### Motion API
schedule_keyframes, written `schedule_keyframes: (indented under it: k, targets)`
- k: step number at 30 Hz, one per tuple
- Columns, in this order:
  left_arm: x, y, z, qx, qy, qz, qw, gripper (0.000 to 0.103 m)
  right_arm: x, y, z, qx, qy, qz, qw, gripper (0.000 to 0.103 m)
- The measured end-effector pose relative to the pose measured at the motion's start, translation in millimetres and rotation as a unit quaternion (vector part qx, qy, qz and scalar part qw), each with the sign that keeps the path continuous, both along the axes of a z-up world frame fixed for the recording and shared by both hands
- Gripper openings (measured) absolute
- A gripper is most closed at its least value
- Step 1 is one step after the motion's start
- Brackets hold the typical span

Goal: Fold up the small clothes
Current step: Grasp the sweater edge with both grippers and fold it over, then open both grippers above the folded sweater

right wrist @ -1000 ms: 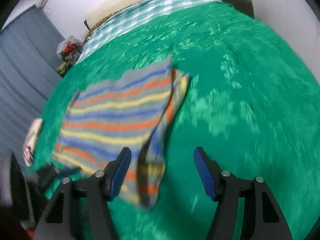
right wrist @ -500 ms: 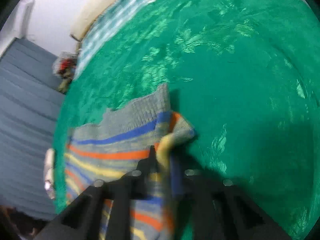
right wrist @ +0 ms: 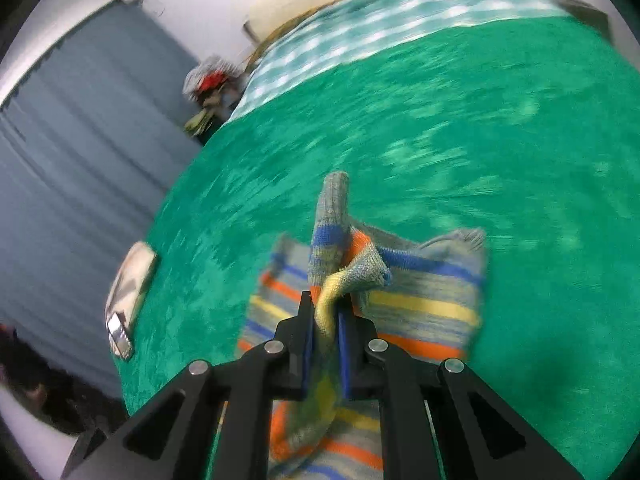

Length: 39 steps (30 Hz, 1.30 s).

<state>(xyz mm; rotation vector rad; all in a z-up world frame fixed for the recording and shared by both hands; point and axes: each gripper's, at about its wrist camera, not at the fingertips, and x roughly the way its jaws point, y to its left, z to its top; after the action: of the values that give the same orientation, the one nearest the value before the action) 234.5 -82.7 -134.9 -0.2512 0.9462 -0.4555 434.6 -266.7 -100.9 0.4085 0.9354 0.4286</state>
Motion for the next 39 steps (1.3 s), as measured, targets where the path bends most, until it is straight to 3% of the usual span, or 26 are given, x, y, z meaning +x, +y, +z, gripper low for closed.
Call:
schedule_keyframes:
  k: [8, 10, 11, 12, 13, 16, 18, 24, 28, 30, 32, 35, 39]
  targets:
    - [18, 73, -34, -0.01, 0.054, 0.069, 0.9961, 0.007, 35, 94, -45, -0.02, 0.037, 0.023, 0.999, 0.011]
    - [23, 76, -43, -0.007, 0.074, 0.073, 0.9946, 0.016, 41, 104, -61, 0.007, 0.051, 0.029, 0.998, 0.021]
    - [26, 79, -46, -0.003, 0.081, 0.08, 0.9935, 0.025, 43, 106, -67, 0.031, 0.059, 0.029, 0.997, 0.027]
    - [27, 83, -47, -0.013, 0.082, 0.082, 0.9931, 0.026, 44, 105, -69, 0.041, 0.059, 0.023, 0.997, 0.04]
    - [27, 87, -46, -0.02, 0.083, 0.082, 0.993, 0.026, 42, 102, -68, 0.052, 0.051, 0.012, 0.997, 0.046]
    - [29, 97, -37, -0.016, 0.073, 0.088, 0.9933, 0.032, 26, 86, -57, 0.074, 0.022, -0.004, 0.997, 0.046]
    - [19, 102, -28, -0.007, 0.06, 0.095, 0.9937, 0.047, 10, 69, -45, 0.057, 0.002, -0.012, 0.998, 0.046]
    - [1, 92, -11, 0.01, 0.011, 0.064, 0.9979, 0.062, -69, 33, -19, -0.084, -0.054, 0.021, 0.995, 0.046]
    - [35, 76, -33, 0.056, 0.015, 0.061, 0.9964, 0.061, -122, 42, -37, -0.128, -0.059, 0.082, 0.987, 0.046]
    - [54, 82, -51, 0.081, 0.045, 0.085, 0.9921, 0.047, -137, 55, -58, -0.171, -0.054, 0.099, 0.979, 0.046]
    - [62, 92, -61, 0.063, 0.068, 0.088, 0.9918, 0.047, -142, 62, -77, -0.216, -0.039, 0.098, 0.971, 0.047]
    - [62, 102, -47, 0.065, 0.066, 0.083, 0.9922, 0.047, -146, 60, -72, -0.212, -0.043, 0.084, 0.973, 0.047]
    - [53, 107, -2, 0.048, 0.007, 0.054, 0.9974, 0.049, -143, 47, -45, -0.205, -0.067, 0.069, 0.974, 0.047]
